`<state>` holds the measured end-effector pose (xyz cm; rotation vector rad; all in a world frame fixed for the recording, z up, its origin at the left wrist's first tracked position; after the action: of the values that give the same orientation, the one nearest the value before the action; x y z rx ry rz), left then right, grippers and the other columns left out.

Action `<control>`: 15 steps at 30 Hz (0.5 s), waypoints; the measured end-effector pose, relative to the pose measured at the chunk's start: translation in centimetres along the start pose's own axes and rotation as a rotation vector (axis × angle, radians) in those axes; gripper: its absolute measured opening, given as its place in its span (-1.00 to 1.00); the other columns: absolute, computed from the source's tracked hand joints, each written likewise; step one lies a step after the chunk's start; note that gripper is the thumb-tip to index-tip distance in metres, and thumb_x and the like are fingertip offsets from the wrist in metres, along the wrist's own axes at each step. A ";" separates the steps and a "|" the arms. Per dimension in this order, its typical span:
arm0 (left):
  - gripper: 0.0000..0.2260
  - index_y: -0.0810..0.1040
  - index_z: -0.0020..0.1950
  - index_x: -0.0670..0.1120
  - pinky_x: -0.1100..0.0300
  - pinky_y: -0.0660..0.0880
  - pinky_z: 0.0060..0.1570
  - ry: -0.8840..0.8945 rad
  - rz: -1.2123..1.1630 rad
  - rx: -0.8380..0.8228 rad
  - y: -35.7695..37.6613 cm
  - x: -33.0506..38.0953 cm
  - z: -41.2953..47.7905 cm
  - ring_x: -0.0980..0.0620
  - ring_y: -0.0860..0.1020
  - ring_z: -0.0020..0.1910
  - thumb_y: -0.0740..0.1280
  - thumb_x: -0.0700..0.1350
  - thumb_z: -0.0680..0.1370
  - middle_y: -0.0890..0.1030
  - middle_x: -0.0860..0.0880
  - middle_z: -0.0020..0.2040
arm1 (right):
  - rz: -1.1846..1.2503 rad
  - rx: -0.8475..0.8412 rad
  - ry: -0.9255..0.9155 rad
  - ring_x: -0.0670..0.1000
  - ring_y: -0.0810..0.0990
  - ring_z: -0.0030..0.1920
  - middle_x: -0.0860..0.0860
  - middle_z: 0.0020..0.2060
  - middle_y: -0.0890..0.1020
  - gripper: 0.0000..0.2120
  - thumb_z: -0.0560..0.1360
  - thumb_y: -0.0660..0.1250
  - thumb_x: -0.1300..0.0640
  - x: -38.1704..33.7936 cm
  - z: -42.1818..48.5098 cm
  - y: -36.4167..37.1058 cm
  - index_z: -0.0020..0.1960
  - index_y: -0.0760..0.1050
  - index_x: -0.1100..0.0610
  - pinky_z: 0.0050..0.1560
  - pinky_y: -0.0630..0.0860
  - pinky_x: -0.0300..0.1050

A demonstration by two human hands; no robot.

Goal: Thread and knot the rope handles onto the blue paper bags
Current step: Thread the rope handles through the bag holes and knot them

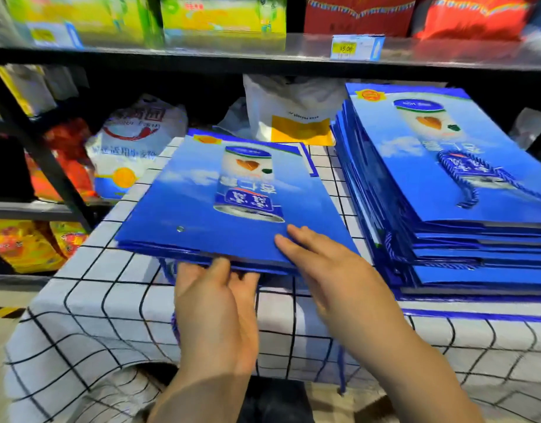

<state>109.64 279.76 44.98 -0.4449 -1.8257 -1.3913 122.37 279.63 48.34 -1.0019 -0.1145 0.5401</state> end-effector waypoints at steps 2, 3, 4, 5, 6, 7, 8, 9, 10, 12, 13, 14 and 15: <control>-0.72 0.51 0.04 -0.10 -0.08 0.55 -0.01 -0.141 0.043 -0.044 0.2 -1.1 -0.8 -0.06 0.62 0.01 0.09 -0.39 0.56 0.64 -0.11 0.00 | -0.142 -0.047 0.053 0.15 0.66 -0.08 0.12 0.00 0.65 -0.44 0.13 0.40 0.27 1.2 -0.5 0.0 0.14 0.57 0.04 -0.33 0.58 -0.04; -0.78 0.51 0.00 -0.12 -0.04 0.57 -0.04 -0.197 0.148 -0.082 -0.1 -1.3 -1.1 -0.04 0.63 -0.03 0.13 -0.36 0.56 0.64 -0.12 -0.05 | -0.180 -0.063 0.106 0.17 0.65 -0.15 0.14 -0.09 0.64 -0.43 0.11 0.49 0.29 1.8 -0.8 -0.2 0.11 0.59 0.04 -0.39 0.55 -0.07; -0.84 0.52 -0.04 -0.15 0.02 0.59 -0.08 -0.235 0.286 -0.132 -0.4 -1.3 -1.2 -0.03 0.64 -0.06 0.17 -0.33 0.56 0.66 -0.12 -0.09 | -0.202 -0.069 0.171 0.19 0.62 -0.22 0.13 -0.17 0.61 -0.42 0.08 0.56 0.30 2.2 -1.1 -0.5 0.09 0.61 0.07 -0.43 0.50 -0.10; -0.88 0.53 -0.07 -0.17 0.08 0.61 -0.12 -0.268 0.393 -0.189 -0.7 -1.2 -1.1 -0.01 0.66 -0.10 0.20 -0.29 0.55 0.68 -0.12 -0.13 | -0.218 -0.058 0.237 0.19 0.58 -0.28 0.11 -0.23 0.58 -0.45 0.08 0.59 0.29 2.6 -1.3 -1.0 0.06 0.62 0.09 -0.46 0.45 -0.12; -0.88 0.55 -0.09 -0.19 0.15 0.62 -0.16 -0.290 0.494 -0.251 -0.6 -1.0 -1.0 0.01 0.67 -0.14 0.22 -0.24 0.54 0.69 -0.11 -0.16 | -0.219 -0.040 0.303 0.18 0.55 -0.30 0.09 -0.27 0.55 -0.49 0.11 0.59 0.28 2.9 -1.4 -1.6 0.05 0.61 0.13 -0.49 0.42 -0.12; -0.85 0.57 -0.12 -0.20 0.23 0.61 -0.22 -0.301 0.607 -0.310 -0.6 -0.7 -0.8 0.02 0.67 -0.19 0.23 -0.20 0.54 0.70 -0.11 -0.20 | -0.212 -0.034 0.358 0.18 0.54 -0.30 0.08 -0.28 0.53 -0.52 0.17 0.57 0.27 3.1 -1.5 -2.1 0.07 0.60 0.15 -0.50 0.41 -0.11; -0.81 0.60 -0.15 -0.20 0.28 0.59 -0.29 -0.300 0.713 -0.360 -0.6 -0.6 -0.7 0.03 0.67 -0.27 0.24 -0.15 0.54 0.69 -0.11 -0.24 | -0.195 -0.043 0.407 0.19 0.55 -0.27 0.07 -0.23 0.52 -0.54 0.25 0.53 0.26 3.2 -1.5 -2.5 0.13 0.56 0.15 -0.46 0.43 -0.07; -0.77 0.62 -0.19 -0.20 0.31 0.56 -0.36 -0.305 0.778 -0.388 -0.7 -0.5 -0.7 0.03 0.64 -0.35 0.24 -0.12 0.53 0.69 -0.13 -0.28 | -0.168 -0.056 0.452 0.19 0.55 -0.21 0.06 -0.15 0.51 -0.53 0.34 0.46 0.24 3.4 -1.5 -2.9 0.24 0.49 0.11 -0.37 0.45 -0.03; -0.75 0.62 -0.22 -0.19 0.32 0.52 -0.42 -0.318 0.818 -0.409 -0.6 -0.6 -0.7 0.05 0.61 -0.41 0.24 -0.11 0.54 0.68 -0.14 -0.32 | -0.121 -0.070 0.479 0.17 0.55 -0.14 0.03 -0.08 0.48 -0.50 0.42 0.38 0.22 3.6 -1.5 -3.1 0.33 0.39 0.06 -0.24 0.46 -0.02; -0.76 0.63 -0.25 -0.16 0.33 0.47 -0.45 -0.358 0.869 -0.460 0.0 -1.0 -1.3 0.08 0.57 -0.44 0.24 -0.15 0.54 0.68 -0.13 -0.31 | 0.037 -0.030 0.477 0.07 0.53 -0.10 -0.06 -0.06 0.42 -0.46 0.46 0.34 0.22 3.5 -1.5 -3.7 0.39 0.30 -0.03 -0.10 0.44 -0.08; -0.78 0.63 -0.23 -0.12 0.33 0.46 -0.45 -0.382 0.882 -0.504 0.4 -1.5 -1.8 0.10 0.57 -0.43 0.24 -0.16 0.54 0.69 -0.10 -0.27 | 0.143 -0.004 0.473 0.01 0.54 -0.15 -0.11 -0.10 0.43 -0.46 0.44 0.35 0.23 3.3 -1.3 -4.0 0.36 0.32 -0.07 -0.11 0.43 -0.16; -0.82 0.62 -0.19 -0.05 0.33 0.46 -0.46 -0.398 0.901 -0.569 1.0 -2.1 -2.4 0.12 0.58 -0.41 0.25 -0.16 0.53 0.69 -0.04 -0.20 | 0.277 0.015 0.486 -0.02 0.57 -0.22 -0.14 -0.12 0.45 -0.47 0.43 0.37 0.26 3.2 -1.1 -4.2 0.31 0.36 -0.12 -0.17 0.44 -0.22; -0.85 0.60 -0.15 0.03 0.33 0.45 -0.47 -0.409 0.918 -0.647 1.6 -2.8 -3.0 0.13 0.59 -0.38 0.26 -0.15 0.53 0.68 0.01 -0.13 | 0.424 0.029 0.516 -0.04 0.60 -0.29 -0.14 -0.13 0.47 -0.48 0.42 0.37 0.28 3.2 -1.0 -4.2 0.23 0.39 -0.19 -0.23 0.47 -0.25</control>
<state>113.60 278.05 44.20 -1.7456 -1.0957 -1.2046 127.10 278.62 50.78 -1.1135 0.5746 0.6461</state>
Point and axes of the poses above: each hand's wrist, its own z-axis towards the middle knuckle, its own y-axis out of the palm, x = y × z, the point moved 7 cm from there along z, towards the middle knuckle
